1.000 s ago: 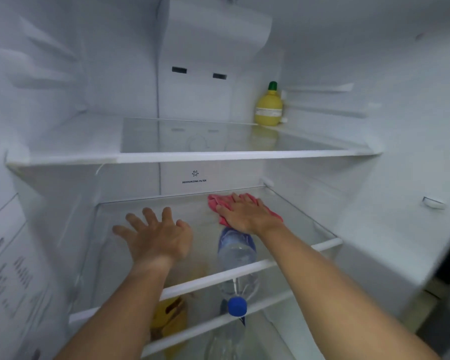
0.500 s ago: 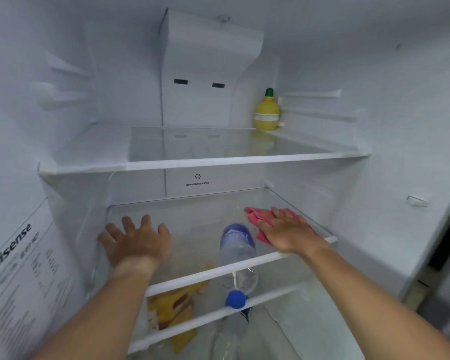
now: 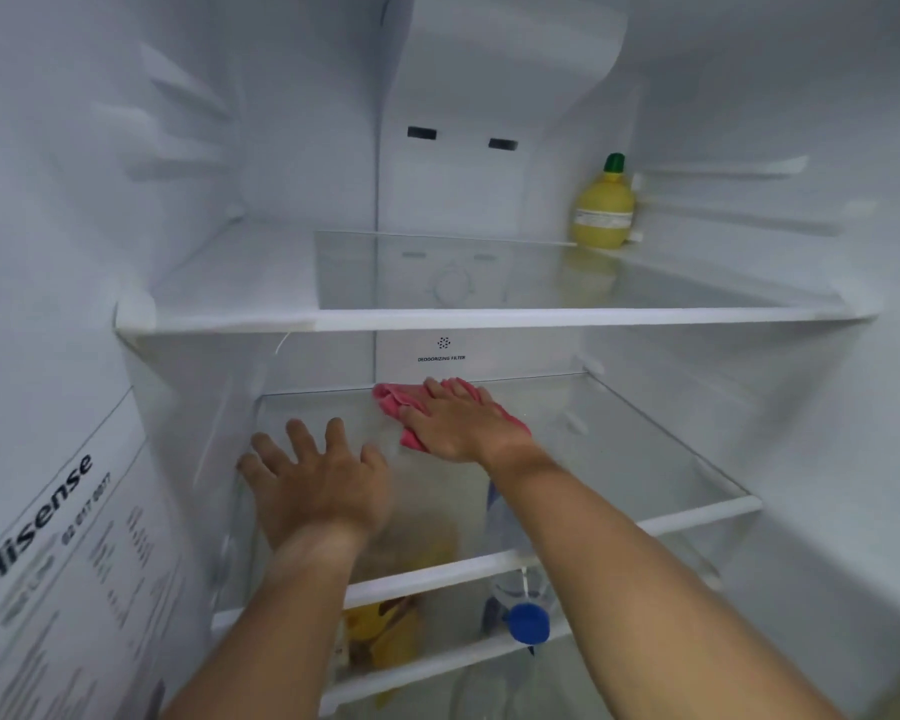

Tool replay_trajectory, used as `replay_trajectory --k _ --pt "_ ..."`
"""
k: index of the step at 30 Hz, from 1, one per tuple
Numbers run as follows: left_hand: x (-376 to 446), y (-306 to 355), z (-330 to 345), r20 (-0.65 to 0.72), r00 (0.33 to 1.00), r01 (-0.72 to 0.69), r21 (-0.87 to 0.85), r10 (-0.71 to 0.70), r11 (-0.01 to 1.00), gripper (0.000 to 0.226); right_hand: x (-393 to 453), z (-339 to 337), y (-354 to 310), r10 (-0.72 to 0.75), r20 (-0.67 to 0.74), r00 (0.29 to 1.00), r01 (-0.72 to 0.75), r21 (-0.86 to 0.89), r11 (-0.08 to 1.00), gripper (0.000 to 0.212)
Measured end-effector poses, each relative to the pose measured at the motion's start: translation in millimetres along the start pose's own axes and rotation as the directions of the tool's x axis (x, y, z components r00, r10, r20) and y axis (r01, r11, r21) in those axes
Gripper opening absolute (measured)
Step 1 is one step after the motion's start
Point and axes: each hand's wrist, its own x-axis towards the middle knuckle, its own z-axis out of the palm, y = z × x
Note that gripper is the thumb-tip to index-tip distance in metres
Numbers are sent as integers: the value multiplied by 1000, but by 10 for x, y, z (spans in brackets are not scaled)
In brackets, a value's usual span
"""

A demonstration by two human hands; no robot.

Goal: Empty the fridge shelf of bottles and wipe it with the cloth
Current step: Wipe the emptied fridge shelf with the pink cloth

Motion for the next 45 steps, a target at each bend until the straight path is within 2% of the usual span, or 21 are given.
replay_trajectory --k 6,8,15,22,28,33,35,37,38,41,43,45 --pt "-1 -3 -10 12 1000 -2 20 2 1000 66 213 -36 358 45 -17 999 -45 -26 999 63" --pt "-7 -2 -11 11 1000 -10 21 10 1000 66 209 -17 608 52 -37 998 -56 -92 994 61" --pt "-3 -23 4 2 1000 -19 -2 19 1000 66 140 -118 1615 211 -42 976 -215 -159 963 64" --pt "-3 -3 -9 16 1000 6 10 -6 1000 67 160 -123 1723 216 -34 976 -218 -113 969 65" --pt "25 13 -10 37 999 22 45 -24 999 68 -235 -59 1886 78 -39 996 -84 -198 977 61" --pt "45 11 9 52 998 23 68 -27 997 69 -583 4 1771 128 -50 991 -135 -189 973 60" --pt "26 23 -4 59 998 24 76 -28 997 69 -685 15 1591 173 -19 985 -173 -204 963 63" --pt "-1 31 -21 55 998 22 76 -26 997 68 -728 11 1265 207 -19 978 -208 -132 969 70" --pt "-22 27 -42 54 998 21 71 -25 997 67 -731 6 1039 170 -30 985 -173 -114 978 70" --pt "-66 -45 -67 58 998 -5 58 2 998 62 -658 73 315 -95 0 995 94 -165 982 63" --pt "-73 -104 -59 47 999 -27 64 24 998 60 -619 85 65 -97 21 995 99 -129 987 66" --pt "-83 -130 -42 27 999 -30 71 28 997 60 -638 86 82 -99 29 995 101 -108 989 65"
